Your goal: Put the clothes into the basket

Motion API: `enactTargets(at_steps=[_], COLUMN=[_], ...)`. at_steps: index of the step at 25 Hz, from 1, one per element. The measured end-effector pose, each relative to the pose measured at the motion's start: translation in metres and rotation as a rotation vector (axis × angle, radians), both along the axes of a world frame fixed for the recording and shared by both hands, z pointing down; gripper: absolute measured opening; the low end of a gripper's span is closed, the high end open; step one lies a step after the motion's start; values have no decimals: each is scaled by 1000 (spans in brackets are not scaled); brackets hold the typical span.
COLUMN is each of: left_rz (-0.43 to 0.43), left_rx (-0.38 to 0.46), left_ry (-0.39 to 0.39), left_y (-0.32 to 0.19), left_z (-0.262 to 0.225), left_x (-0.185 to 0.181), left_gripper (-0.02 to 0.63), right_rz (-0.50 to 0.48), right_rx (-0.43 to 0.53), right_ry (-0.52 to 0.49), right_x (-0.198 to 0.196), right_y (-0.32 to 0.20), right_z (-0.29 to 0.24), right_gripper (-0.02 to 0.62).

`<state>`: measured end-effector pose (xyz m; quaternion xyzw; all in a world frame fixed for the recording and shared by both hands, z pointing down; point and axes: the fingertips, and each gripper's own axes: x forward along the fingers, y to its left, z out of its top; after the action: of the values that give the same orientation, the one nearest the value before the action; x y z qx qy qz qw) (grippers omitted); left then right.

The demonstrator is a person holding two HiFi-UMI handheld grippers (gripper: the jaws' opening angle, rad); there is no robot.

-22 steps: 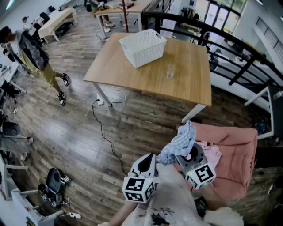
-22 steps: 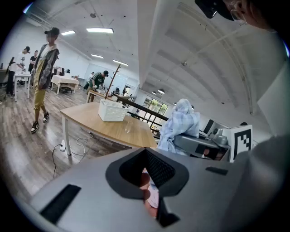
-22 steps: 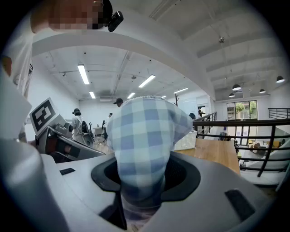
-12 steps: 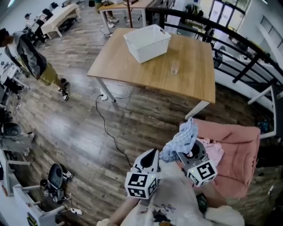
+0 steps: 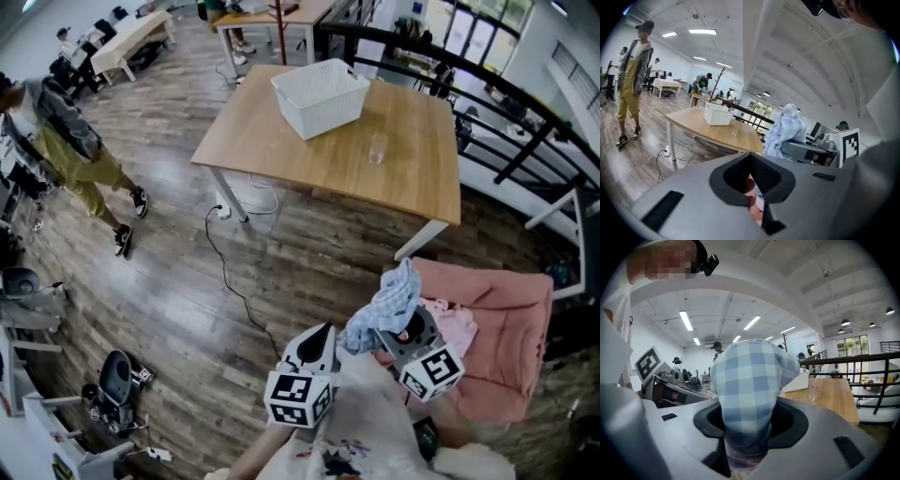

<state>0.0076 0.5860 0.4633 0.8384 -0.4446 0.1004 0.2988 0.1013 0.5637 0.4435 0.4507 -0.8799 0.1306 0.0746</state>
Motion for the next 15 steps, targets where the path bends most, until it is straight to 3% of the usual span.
enactTargets(at_steps=[9,15], left_rz=[0,-6], left_rx=[-39,-47], left_ry=[7,5], left_y=[1,-34], left_z=[8,8], left_x=[-11,-2], left_gripper=[-3,-3], right_rz=[25,20], right_rx=[-18,-18], right_ry=[6,5], right_x=[-1,7], right_y=[-3,-40], right_z=[0,-1], right_gripper=[212,212])
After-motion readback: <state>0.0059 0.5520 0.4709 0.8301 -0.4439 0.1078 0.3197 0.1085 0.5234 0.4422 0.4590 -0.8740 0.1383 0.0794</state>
